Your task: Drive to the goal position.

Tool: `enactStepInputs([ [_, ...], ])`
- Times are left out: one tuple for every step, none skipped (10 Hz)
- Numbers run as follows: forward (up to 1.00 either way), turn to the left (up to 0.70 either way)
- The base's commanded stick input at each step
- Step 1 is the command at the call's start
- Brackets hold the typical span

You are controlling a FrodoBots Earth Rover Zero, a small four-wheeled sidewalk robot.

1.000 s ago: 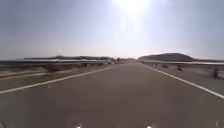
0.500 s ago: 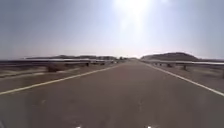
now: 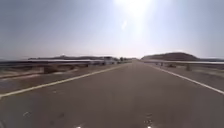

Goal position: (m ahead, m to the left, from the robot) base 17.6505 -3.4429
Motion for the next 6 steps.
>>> enactStepInputs([
  [0.70,0.00],
  [0.70,0.00],
  [0.70,0.00],
  [0.70,0.00],
  [0.70,0.00],
  [0.70,0.00],
])
